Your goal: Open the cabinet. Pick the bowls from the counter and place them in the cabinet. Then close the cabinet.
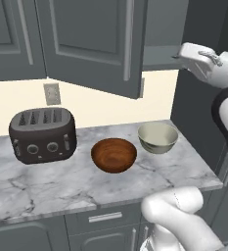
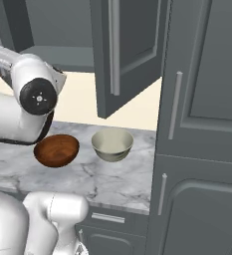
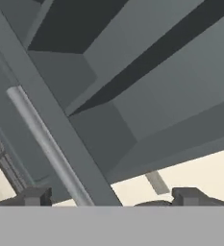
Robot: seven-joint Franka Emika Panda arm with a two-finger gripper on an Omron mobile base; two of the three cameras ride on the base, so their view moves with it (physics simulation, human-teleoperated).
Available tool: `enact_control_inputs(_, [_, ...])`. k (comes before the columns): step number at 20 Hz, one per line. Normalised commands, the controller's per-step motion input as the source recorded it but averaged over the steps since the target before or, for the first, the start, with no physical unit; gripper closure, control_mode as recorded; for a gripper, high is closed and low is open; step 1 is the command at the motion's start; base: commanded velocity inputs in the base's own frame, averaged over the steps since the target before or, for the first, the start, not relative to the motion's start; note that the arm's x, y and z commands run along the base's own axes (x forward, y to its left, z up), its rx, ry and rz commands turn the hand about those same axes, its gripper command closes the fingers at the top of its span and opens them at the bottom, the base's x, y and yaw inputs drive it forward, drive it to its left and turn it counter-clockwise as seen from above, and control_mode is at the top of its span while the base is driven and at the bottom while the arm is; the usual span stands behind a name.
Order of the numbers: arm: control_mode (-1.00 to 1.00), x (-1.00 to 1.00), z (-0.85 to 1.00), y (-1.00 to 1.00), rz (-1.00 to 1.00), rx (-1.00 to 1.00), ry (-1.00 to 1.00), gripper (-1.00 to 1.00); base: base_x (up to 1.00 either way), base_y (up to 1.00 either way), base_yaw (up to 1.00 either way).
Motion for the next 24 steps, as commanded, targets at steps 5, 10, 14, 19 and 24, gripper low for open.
enact_control_inputs(5, [-1.00,0.98,0.00,-0.39,0.03,0.13,0.24,-1.00,0.00,0.00,0.00])
enact_control_inputs(10, [-1.00,0.77,0.00,0.13,0.11,0.03,0.23,-1.00,0.00,0.00,0.00])
enact_control_inputs(14, [-1.00,0.79,0.00,0.65,0.09,0.00,0.20,-1.00,0.00,0.00,0.00])
enact_control_inputs(19, [-1.00,0.58,0.00,0.77,0.12,-0.01,0.18,-1.00,0.00,0.00,0.00])
enact_control_inputs(24, [-1.00,-0.11,0.00,0.98,0.20,-0.03,0.04,-1.00,0.00,0.00,0.00])
